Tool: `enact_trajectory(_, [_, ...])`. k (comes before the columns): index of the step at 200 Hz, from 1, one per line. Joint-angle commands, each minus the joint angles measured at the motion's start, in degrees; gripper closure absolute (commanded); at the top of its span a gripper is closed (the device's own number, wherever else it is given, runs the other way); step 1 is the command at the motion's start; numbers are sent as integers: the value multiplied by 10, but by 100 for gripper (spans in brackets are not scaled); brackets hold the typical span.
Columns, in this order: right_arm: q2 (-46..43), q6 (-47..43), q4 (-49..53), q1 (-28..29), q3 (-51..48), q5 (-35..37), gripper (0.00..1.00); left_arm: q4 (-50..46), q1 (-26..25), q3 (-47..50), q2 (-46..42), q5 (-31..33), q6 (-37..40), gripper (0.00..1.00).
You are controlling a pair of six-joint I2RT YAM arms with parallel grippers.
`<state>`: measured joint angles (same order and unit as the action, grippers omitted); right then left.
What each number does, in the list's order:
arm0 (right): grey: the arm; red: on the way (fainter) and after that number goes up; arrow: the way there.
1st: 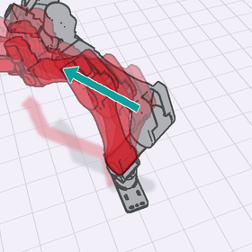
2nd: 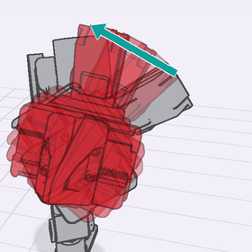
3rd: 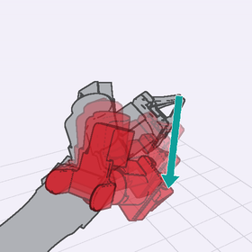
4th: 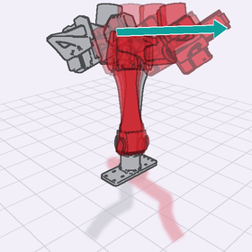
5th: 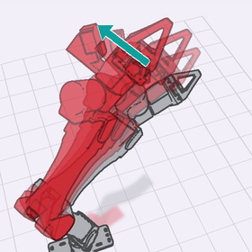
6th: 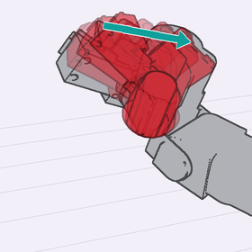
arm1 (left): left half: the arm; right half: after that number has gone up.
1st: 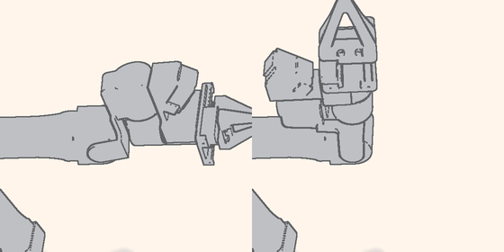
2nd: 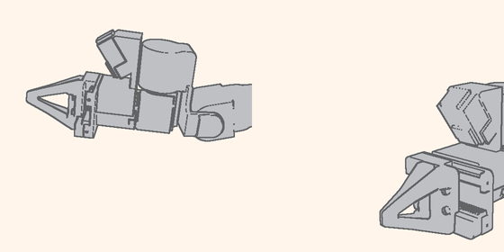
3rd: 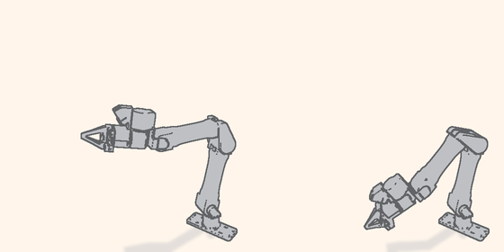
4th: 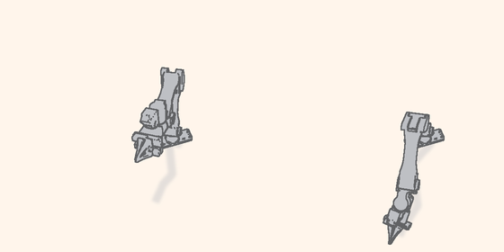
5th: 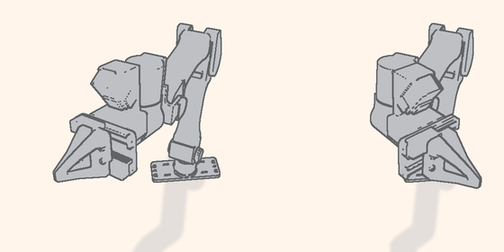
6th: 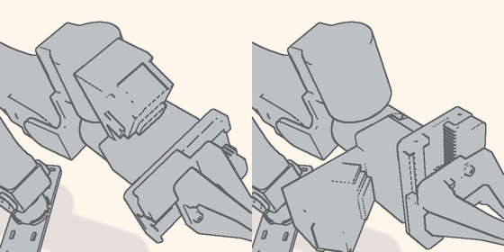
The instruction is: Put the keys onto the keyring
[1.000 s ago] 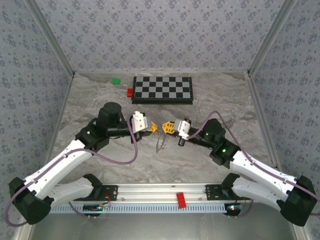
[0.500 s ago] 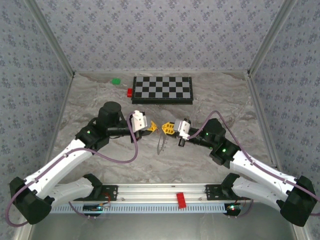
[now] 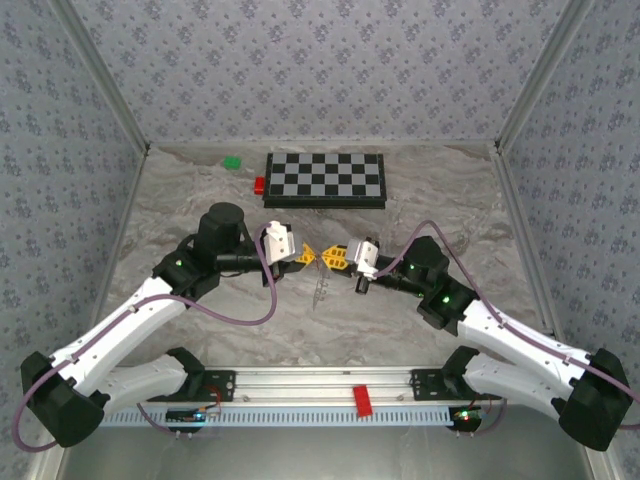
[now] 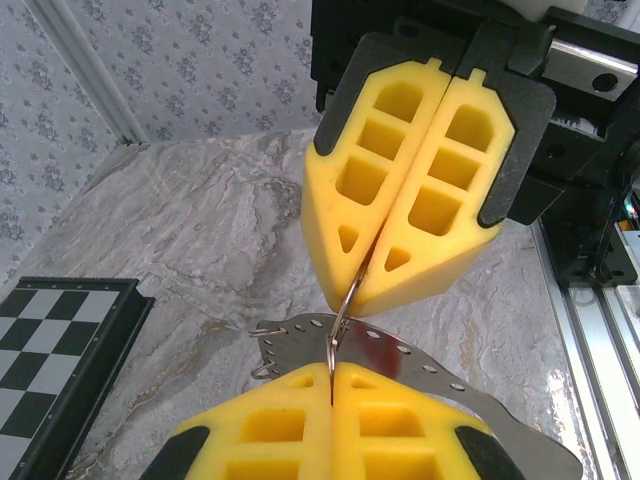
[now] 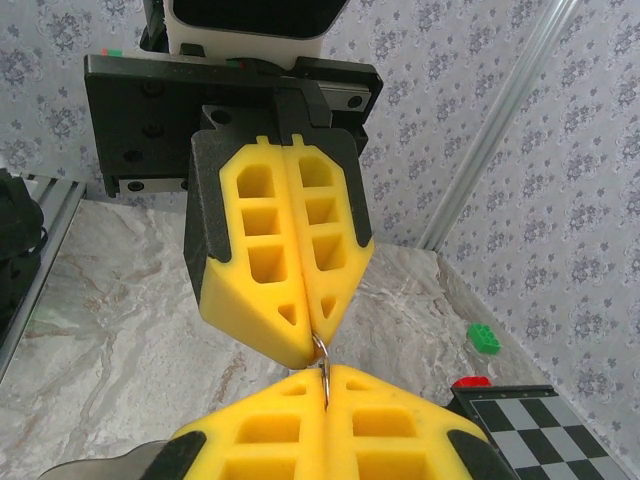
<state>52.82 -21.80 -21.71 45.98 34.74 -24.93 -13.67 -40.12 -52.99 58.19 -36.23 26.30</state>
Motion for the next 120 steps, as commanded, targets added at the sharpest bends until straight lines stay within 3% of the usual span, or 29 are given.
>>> enact_trajectory(1, [-3,12,-32,-5,9,-4,100,5,2,-22,-2,-23,-4,100])
enact_trajectory(120, [-32,37,-47,-19,-9,-1,100,5,2,-31,-2,-22,-8,100])
